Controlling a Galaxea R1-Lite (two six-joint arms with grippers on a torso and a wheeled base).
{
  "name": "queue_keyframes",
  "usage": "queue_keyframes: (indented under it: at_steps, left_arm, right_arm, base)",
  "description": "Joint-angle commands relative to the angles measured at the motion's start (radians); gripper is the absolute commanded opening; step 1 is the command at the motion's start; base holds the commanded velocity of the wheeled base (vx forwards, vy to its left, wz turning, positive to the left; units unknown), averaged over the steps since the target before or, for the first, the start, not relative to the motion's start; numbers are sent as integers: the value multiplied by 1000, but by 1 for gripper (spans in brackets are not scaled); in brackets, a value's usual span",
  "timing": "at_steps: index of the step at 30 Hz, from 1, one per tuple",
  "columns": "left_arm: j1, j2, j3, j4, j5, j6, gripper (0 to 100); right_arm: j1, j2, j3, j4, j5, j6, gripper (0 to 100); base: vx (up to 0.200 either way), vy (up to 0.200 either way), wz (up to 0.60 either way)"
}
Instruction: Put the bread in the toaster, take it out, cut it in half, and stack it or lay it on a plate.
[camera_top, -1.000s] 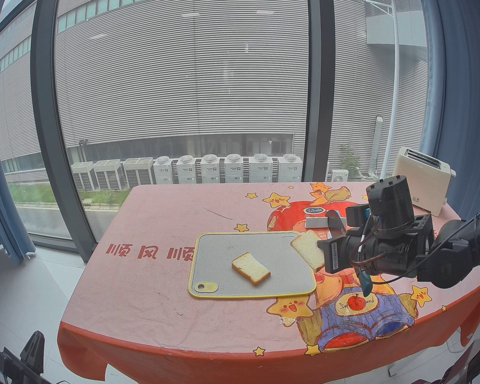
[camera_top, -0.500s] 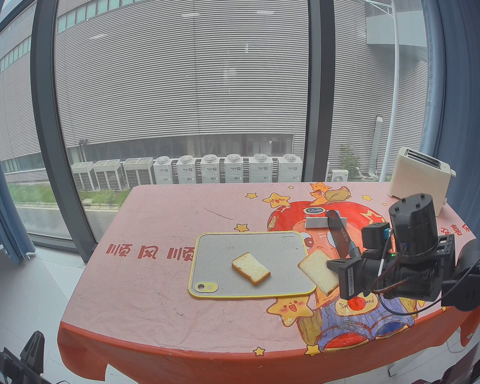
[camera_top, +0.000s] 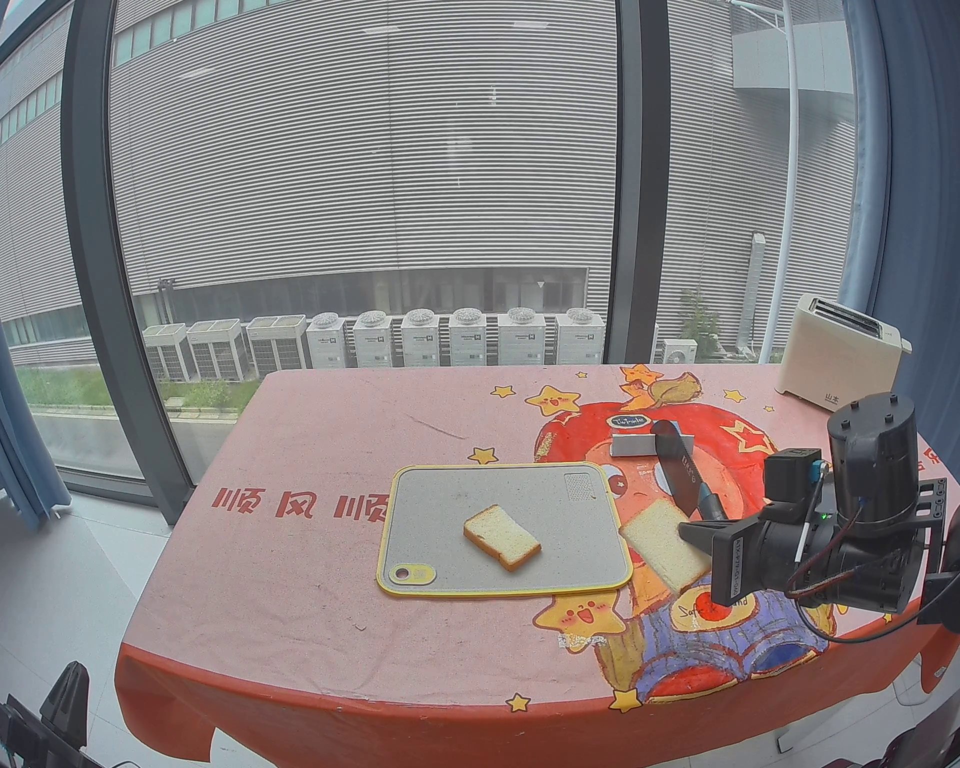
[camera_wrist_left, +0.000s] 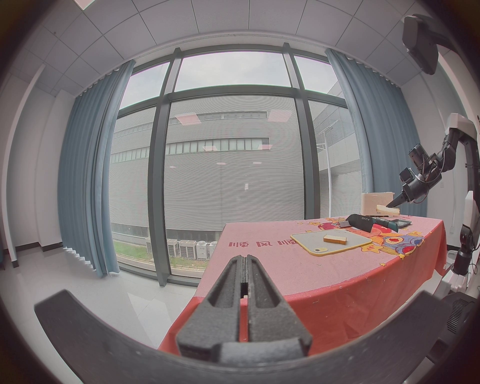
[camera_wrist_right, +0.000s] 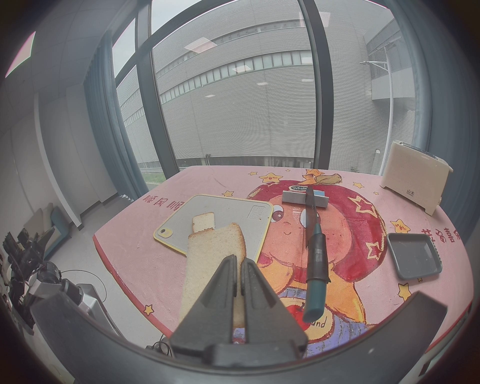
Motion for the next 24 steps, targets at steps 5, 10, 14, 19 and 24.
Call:
queue_keyframes:
  at_steps: [5,10,14,19,24]
  left_arm:
    - [0,-16,18,0,1,-1,0]
    - [0,-16,18,0,1,-1,0]
    - [0,-16,18,0,1,-1,0]
    - [0,-16,18,0,1,-1,0]
    - [0,-16,18,0,1,-1,0]
  right_arm:
    - [0,-10,5,1,0,-1,0]
    - [-2,-5,5,0,0,1,0]
    - [0,-4,6,0,0,1,0]
    - [1,-1,6,0,0,-1,0]
    - [4,-1,9,0,-1,1,0]
  base:
    - [0,-40,0]
    - [0,-200,0]
    - [0,-200,0]
    - [0,-200,0]
    - [0,-200,0]
